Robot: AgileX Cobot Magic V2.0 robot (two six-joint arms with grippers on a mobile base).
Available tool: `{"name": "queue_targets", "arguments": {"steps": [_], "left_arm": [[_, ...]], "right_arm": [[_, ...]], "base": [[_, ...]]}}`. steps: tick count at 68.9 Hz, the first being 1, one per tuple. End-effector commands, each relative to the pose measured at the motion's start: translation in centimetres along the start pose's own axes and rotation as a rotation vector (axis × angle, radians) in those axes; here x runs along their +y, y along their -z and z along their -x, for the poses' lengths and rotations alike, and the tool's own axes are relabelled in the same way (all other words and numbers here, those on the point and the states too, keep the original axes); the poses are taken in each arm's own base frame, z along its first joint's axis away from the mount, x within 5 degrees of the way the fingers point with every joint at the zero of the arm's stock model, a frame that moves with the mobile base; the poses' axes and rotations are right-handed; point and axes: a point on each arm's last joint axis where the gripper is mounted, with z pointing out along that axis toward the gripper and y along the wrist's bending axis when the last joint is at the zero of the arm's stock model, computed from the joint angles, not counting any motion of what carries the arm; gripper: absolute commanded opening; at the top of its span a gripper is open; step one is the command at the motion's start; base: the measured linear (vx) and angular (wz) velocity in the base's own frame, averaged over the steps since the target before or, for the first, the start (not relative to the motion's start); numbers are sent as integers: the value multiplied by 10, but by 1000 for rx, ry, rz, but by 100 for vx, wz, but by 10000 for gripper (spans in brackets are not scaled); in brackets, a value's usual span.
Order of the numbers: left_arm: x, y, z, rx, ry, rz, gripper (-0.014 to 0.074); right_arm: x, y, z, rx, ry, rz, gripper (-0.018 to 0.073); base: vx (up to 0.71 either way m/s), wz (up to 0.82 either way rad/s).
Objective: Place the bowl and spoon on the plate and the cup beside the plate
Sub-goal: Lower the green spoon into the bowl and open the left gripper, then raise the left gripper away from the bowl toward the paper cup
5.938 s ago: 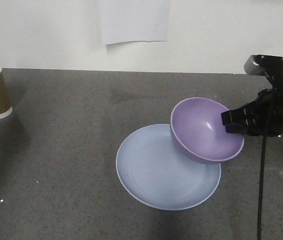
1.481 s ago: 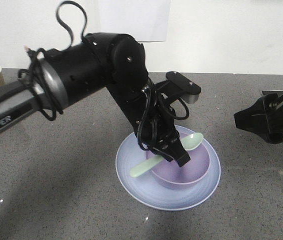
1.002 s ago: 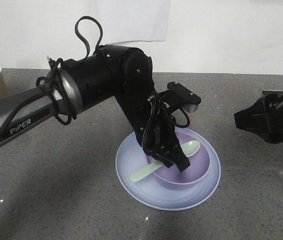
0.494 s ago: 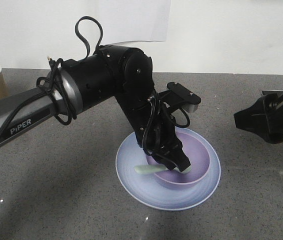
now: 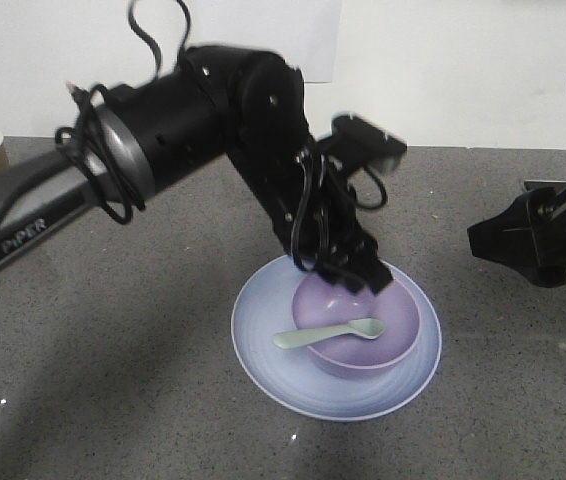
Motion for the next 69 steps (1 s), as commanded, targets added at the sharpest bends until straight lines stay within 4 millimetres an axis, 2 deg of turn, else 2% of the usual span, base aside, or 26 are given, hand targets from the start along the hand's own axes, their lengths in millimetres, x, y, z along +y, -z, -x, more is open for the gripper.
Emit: {"name": "queue_targets", "arguments": {"steps": [1,5,17,26,37,49,56,69], "left_arm": [[1,66,7,-158,31,76,377],[11,84,7,-201,65,112,377],[60,136,-12,-300,222,208,377],[109,175,-41,-356,377,313,377],[162,209,-80,-371,559,492,377],[204,232,-121,-356,716,636,377],[222,243,-141,-349,780,691,377],[253,250,-174,-325,885,741,377]], "right_arm": [[1,12,11,-103,3,-1,520],[1,12,11,-103,3,-1,520],[1,12,12,-107,3,-1,520],[1,12,12,-107,3,-1,520],[1,12,11,-107,4,-1,520],[1,12,11,-107,4,-1,520],[1,12,11,-107,4,-1,520],[1,12,11,-107,4,-1,520]], "base": [[0,0],[0,0],[0,0],[0,0],[0,0],[0,0],[0,0],[0,0]]}}
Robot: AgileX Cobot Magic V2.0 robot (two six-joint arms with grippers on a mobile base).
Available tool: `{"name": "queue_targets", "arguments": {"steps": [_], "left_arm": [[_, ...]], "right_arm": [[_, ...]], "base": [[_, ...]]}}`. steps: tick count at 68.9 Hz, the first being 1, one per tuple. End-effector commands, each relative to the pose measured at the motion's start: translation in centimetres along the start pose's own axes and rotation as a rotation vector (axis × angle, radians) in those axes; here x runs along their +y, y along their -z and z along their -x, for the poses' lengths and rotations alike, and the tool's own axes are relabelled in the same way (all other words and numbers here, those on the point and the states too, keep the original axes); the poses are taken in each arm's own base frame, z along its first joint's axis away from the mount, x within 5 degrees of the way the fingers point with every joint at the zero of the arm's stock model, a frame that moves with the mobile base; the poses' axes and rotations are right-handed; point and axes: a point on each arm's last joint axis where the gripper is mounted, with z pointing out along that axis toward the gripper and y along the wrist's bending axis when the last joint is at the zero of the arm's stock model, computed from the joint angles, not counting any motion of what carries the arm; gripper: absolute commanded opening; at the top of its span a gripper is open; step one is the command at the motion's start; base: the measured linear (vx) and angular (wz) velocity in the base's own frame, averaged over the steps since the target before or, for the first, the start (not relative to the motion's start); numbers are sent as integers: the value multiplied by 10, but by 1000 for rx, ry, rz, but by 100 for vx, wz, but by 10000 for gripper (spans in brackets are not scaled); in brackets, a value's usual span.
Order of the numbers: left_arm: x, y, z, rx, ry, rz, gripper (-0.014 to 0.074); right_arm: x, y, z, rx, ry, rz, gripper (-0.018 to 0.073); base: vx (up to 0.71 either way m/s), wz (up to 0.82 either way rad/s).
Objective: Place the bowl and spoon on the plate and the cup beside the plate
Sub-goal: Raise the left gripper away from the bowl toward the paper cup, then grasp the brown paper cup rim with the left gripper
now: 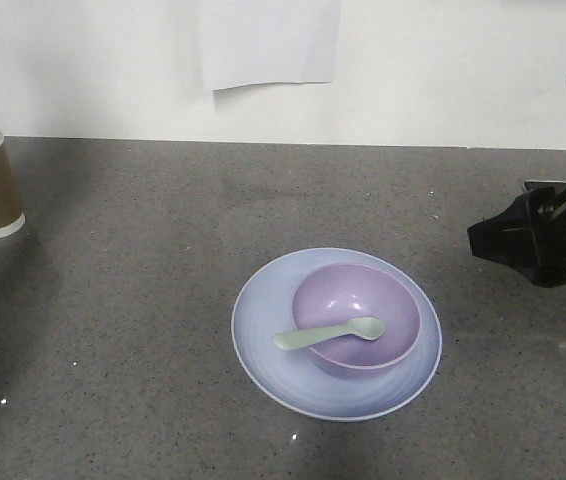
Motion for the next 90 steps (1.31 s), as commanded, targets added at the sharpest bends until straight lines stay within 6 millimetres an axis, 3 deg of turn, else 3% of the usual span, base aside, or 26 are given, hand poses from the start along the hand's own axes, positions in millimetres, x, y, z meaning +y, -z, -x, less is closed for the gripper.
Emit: {"name": "queue_targets", "arguments": {"steps": [1,12,53,70,78,90], "left_arm": [[18,18,6,-71,49,26,377],[31,0,8,-70,91,45,377],[31,-92,5,32,92,45,377],[30,-117,0,79,91,44,367],[30,-119,-1,84,92,43,278],[30,-113,0,81,81,41,-10]], "right_arm": [[1,12,11,-106,4,-1,520],[1,12,12,-108,3,-1,520],[1,12,11,-105,3,-1,520],[1,12,11,-105,2,-1,520],[1,12,11,-105,2,0,520],[1,12,11,-103,1,1,520]], "base": [[0,0],[0,0],[0,0],[0,0],[0,0],[0,0]]}}
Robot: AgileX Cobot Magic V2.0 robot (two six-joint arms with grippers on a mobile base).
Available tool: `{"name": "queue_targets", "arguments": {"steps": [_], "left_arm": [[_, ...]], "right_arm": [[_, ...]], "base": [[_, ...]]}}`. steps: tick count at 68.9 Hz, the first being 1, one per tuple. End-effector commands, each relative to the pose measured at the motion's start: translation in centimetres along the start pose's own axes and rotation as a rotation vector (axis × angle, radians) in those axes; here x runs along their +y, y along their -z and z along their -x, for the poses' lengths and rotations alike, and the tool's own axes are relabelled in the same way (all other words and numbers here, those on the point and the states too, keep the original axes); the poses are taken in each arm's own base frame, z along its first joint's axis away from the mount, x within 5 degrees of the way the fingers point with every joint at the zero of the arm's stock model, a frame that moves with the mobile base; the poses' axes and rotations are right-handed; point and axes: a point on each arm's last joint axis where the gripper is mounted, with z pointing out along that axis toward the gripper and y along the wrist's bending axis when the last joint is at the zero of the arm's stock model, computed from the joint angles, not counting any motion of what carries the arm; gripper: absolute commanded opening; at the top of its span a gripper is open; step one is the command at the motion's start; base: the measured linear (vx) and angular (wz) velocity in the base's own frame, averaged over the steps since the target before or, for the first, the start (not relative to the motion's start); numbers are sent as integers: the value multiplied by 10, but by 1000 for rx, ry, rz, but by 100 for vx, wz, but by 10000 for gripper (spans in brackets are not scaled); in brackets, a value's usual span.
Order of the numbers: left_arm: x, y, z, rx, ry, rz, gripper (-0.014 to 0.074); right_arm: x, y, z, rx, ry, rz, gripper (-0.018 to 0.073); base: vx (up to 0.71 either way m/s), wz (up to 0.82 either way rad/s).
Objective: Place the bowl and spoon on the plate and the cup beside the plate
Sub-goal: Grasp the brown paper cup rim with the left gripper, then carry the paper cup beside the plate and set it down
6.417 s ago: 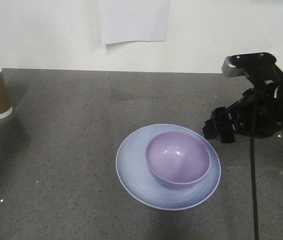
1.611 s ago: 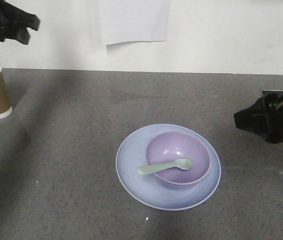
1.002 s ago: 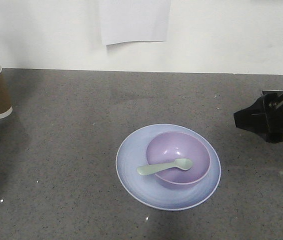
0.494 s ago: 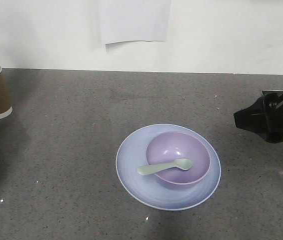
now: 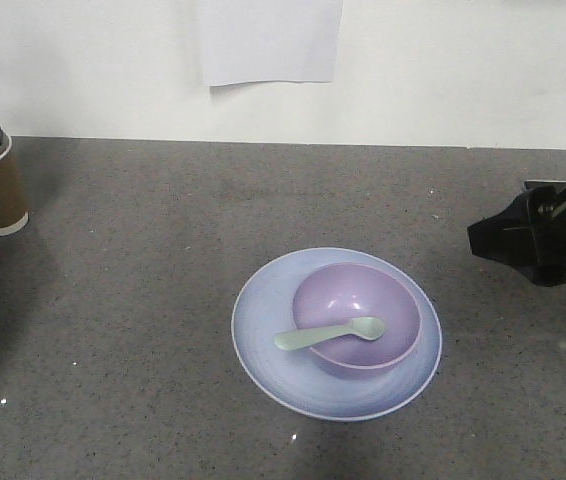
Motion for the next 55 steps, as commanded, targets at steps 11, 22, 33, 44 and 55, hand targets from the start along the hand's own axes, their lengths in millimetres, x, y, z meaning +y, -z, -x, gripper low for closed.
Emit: {"name": "queue_targets", "arguments": {"steps": [11,22,33,44,55], "left_arm": [[-4,65,8,-152,-22,-81,-8],[-16,92,-1,-117,-64,-214,-8],[-29,123,-11,-158,-80,-375,-8],[-43,134,-33,-125,-121,-420,-8],[-73,137,-62,-94,-195,-459,-8]], "right_arm": [[1,12,11,-99,1,1,520],[1,12,11,-99,1,1,520],[1,12,11,-98,1,1,520],[1,12,11,-100,1,1,520],[1,12,11,-100,1,1,520]], "base": [[0,0],[0,0],[0,0],[0,0],[0,0]]}}
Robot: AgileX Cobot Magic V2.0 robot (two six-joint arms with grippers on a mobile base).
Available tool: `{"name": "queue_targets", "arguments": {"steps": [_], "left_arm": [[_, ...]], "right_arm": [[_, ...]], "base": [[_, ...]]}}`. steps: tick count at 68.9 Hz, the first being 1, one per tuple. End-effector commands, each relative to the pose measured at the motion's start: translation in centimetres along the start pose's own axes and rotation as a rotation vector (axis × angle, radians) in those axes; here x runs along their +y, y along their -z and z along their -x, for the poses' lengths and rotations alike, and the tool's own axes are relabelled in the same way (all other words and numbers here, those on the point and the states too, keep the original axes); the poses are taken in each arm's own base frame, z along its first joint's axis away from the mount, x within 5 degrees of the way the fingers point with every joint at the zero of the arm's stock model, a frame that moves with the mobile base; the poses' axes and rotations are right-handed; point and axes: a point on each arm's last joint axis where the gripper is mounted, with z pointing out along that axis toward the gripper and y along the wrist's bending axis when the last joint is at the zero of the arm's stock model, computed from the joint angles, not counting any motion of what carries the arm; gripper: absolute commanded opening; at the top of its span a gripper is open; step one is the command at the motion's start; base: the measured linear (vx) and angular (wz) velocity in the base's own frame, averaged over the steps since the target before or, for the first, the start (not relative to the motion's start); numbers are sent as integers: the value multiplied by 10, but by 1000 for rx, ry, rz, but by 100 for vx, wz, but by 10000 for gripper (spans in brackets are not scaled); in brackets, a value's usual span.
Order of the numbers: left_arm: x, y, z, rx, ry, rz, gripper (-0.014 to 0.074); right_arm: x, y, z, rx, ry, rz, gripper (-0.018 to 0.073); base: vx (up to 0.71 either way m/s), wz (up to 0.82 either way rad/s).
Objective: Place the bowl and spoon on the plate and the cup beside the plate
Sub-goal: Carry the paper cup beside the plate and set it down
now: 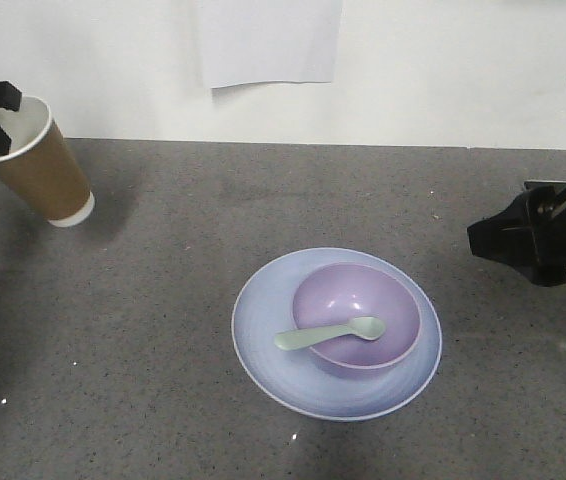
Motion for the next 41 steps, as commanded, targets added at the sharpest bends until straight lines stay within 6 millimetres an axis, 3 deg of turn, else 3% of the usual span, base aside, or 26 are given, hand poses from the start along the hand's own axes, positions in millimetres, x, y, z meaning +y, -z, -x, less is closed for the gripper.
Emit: {"name": "queue_targets", "arguments": {"steps": [1,24,41], "left_arm": [[-33,21,-9,-80,-64,-56,-8],[-90,-25,-56,71,-182,-137,-8],[-119,-40,-69,77,-252,-171,-8]], "right_arm": [[1,12,11,-99,1,1,520],[1,12,11,-101,1,1,520],[1,12,11,-101,1,1,520]], "base": [[0,0],[0,0],[0,0]]}}
